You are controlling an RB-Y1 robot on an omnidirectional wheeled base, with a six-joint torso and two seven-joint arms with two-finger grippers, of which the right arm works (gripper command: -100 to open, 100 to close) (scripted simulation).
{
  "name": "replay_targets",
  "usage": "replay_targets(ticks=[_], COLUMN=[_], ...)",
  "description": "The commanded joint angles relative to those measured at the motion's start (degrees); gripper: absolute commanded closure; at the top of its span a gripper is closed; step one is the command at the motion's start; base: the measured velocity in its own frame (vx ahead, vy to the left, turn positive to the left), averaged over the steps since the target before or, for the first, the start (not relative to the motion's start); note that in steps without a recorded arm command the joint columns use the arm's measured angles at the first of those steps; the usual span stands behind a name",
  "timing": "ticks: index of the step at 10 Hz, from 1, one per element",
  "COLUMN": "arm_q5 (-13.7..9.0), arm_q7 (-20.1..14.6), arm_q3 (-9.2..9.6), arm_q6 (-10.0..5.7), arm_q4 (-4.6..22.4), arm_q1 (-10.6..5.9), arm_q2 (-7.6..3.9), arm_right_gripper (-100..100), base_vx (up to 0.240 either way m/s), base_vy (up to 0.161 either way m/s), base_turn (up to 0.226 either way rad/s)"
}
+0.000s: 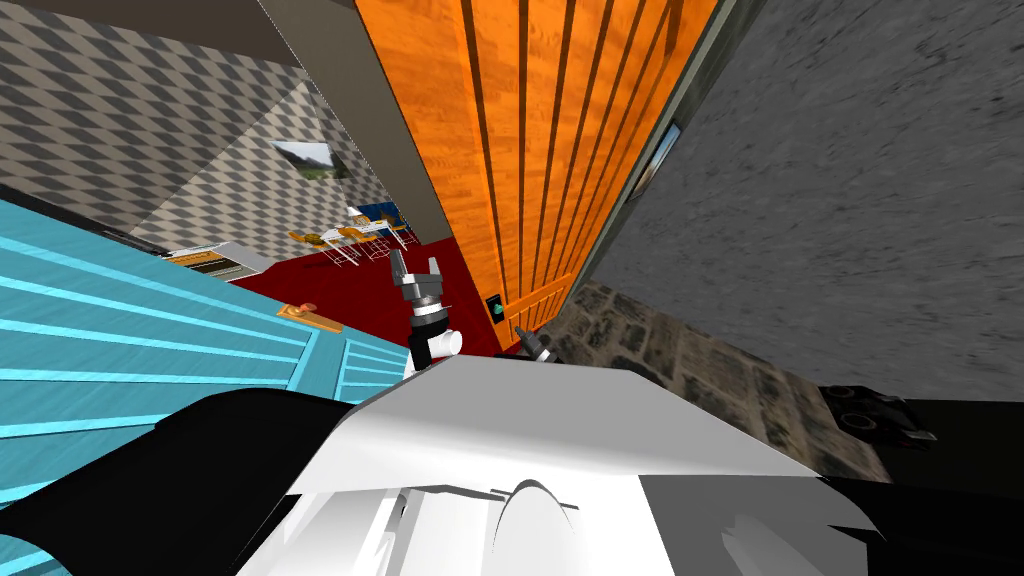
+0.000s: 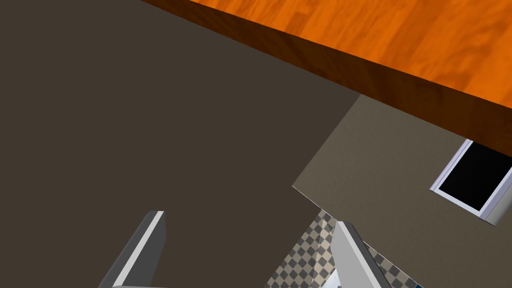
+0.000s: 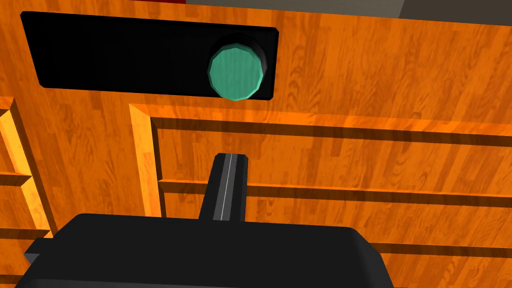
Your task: Push the door open
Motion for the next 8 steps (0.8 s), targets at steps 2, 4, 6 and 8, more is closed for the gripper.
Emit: replay_targets(ticks=[2, 4, 6, 8], arm_q5=[-0.6, -1.1, -1.3, -1.5], arm_q7=[0.8, 1.5, 1.6, 2.0], arm_q3=[-1.4, -2.59, -2.92, -3.16], arm_q6=[0.85, 1.56, 1.41, 2.08], arm_q4=[0.3, 0.6, 1.0, 1.6], arm_q1=[-0.06, -0.12, -0.26, -1.06], arm_q2=[1.21, 2.23, 2.52, 3.25], arm_right_gripper=[-100, -100, -100, -100], base_vx=[-0.038, -0.123, -0.088, 0.108], base_vy=[0.035, 0.129, 0.1, 0.099], base_turn=[-0.103, -0.136, -0.104, 0.043])
